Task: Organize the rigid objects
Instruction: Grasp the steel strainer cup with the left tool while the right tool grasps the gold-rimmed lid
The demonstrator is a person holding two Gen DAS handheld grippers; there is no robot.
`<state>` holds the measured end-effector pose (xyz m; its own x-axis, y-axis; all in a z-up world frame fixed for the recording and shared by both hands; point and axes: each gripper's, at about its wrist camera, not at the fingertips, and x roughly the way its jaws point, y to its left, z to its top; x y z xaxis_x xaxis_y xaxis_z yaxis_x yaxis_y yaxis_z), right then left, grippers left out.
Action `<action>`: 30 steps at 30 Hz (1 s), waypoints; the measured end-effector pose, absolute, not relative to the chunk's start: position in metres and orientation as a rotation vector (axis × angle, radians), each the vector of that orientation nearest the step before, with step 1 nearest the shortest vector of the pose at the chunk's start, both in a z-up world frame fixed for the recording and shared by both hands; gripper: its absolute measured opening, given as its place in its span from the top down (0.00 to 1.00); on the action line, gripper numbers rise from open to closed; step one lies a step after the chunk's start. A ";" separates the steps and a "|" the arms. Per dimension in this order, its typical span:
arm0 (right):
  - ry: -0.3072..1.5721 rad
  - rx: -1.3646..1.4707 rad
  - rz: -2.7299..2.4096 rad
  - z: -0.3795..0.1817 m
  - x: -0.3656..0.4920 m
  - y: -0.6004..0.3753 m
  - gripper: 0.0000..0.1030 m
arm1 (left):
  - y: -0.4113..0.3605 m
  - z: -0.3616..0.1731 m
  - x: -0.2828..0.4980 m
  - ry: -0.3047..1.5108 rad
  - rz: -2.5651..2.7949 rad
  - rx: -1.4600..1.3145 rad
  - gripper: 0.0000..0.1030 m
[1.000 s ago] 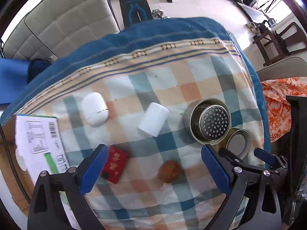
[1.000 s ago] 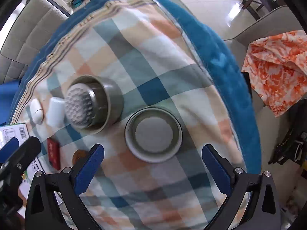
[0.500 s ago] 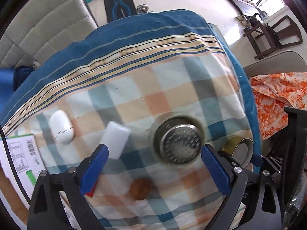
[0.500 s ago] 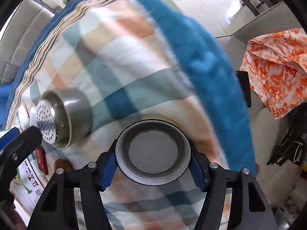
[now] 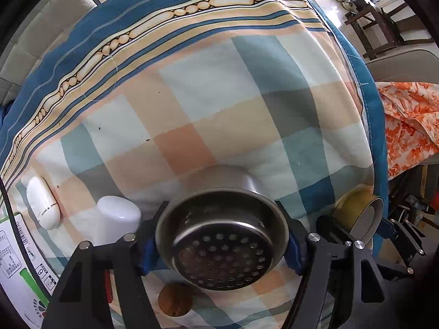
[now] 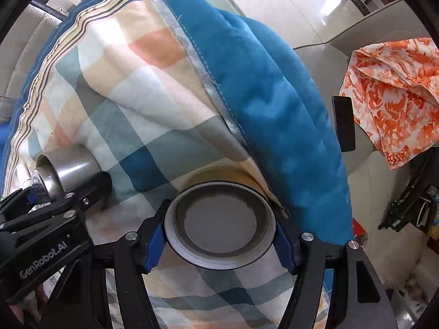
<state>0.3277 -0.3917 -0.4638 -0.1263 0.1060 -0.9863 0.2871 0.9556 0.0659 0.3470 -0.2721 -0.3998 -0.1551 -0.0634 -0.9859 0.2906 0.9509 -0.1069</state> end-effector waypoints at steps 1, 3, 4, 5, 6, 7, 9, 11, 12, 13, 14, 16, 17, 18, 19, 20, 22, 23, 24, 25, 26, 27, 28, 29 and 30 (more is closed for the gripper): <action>1.700 0.294 -0.162 -0.464 0.328 -0.391 0.31 | -0.272 -0.400 0.347 1.706 -0.314 0.175 0.30; 1.703 0.275 -0.167 -0.464 0.329 -0.388 0.30 | -0.272 -0.401 0.347 1.719 -0.327 0.190 0.25; 1.704 0.264 -0.169 -0.464 0.329 -0.386 0.30 | -0.275 -0.402 0.345 1.723 -0.333 0.205 0.23; 1.705 0.253 -0.171 -0.462 0.329 -0.381 0.29 | -0.274 -0.403 0.344 1.723 -0.330 0.226 0.23; 1.707 0.242 -0.172 -0.462 0.329 -0.379 0.29 | -0.276 -0.404 0.342 1.720 -0.323 0.245 0.23; 1.708 0.235 -0.175 -0.462 0.329 -0.378 0.30 | -0.279 -0.404 0.343 1.718 -0.316 0.250 0.23; 1.712 0.225 -0.174 -0.461 0.329 -0.377 0.31 | -0.281 -0.403 0.340 1.706 -0.304 0.258 0.28; 1.713 0.208 -0.171 -0.456 0.328 -0.373 0.35 | -0.288 -0.403 0.337 1.690 -0.303 0.266 0.33; 1.713 0.202 -0.167 -0.455 0.327 -0.372 0.35 | -0.286 -0.402 0.335 1.688 -0.306 0.260 0.33; 1.710 0.195 -0.165 -0.454 0.326 -0.373 0.35 | -0.285 -0.400 0.331 1.686 -0.307 0.256 0.33; 1.705 0.186 -0.164 -0.453 0.324 -0.372 0.35 | -0.282 -0.399 0.328 1.684 -0.304 0.255 0.33; 1.704 0.176 -0.158 -0.452 0.321 -0.369 0.35 | -0.272 -0.395 0.319 1.678 -0.297 0.257 0.33; 1.703 0.174 -0.153 -0.450 0.318 -0.367 0.35 | -0.268 -0.393 0.315 1.676 -0.289 0.253 0.33; 1.701 0.174 -0.149 -0.449 0.316 -0.365 0.35 | -0.263 -0.391 0.311 1.673 -0.286 0.245 0.33; 1.699 0.174 -0.144 -0.448 0.314 -0.364 0.35 | -0.259 -0.388 0.307 1.669 -0.282 0.239 0.33; 1.697 0.173 -0.137 -0.446 0.311 -0.363 0.35 | -0.255 -0.385 0.303 1.663 -0.281 0.234 0.33; 1.707 0.184 -0.163 -0.440 0.306 -0.358 0.35 | -0.248 -0.378 0.296 1.652 -0.276 0.217 0.33; 1.702 0.186 -0.154 -0.437 0.305 -0.356 0.35 | -0.242 -0.373 0.292 1.646 -0.277 0.207 0.33; 1.696 0.188 -0.147 -0.432 0.303 -0.353 0.35 | -0.236 -0.370 0.287 1.640 -0.274 0.202 0.33; 1.688 0.192 -0.139 -0.427 0.301 -0.350 0.35 | -0.231 -0.363 0.282 1.627 -0.275 0.197 0.33; 1.683 0.192 -0.134 -0.422 0.300 -0.348 0.35 | -0.233 -0.355 0.286 1.622 -0.276 0.193 0.33; 1.674 0.191 -0.127 -0.417 0.299 -0.345 0.35 | -0.229 -0.349 0.283 1.616 -0.275 0.184 0.33; 1.664 0.185 -0.120 -0.410 0.298 -0.342 0.35 | -0.223 -0.342 0.279 1.607 -0.275 0.165 0.33; 1.656 0.180 -0.111 -0.403 0.298 -0.338 0.35 | -0.225 -0.338 0.279 1.602 -0.273 0.153 0.33; 1.649 0.178 -0.105 -0.397 0.298 -0.334 0.35 | -0.221 -0.332 0.277 1.594 -0.273 0.137 0.33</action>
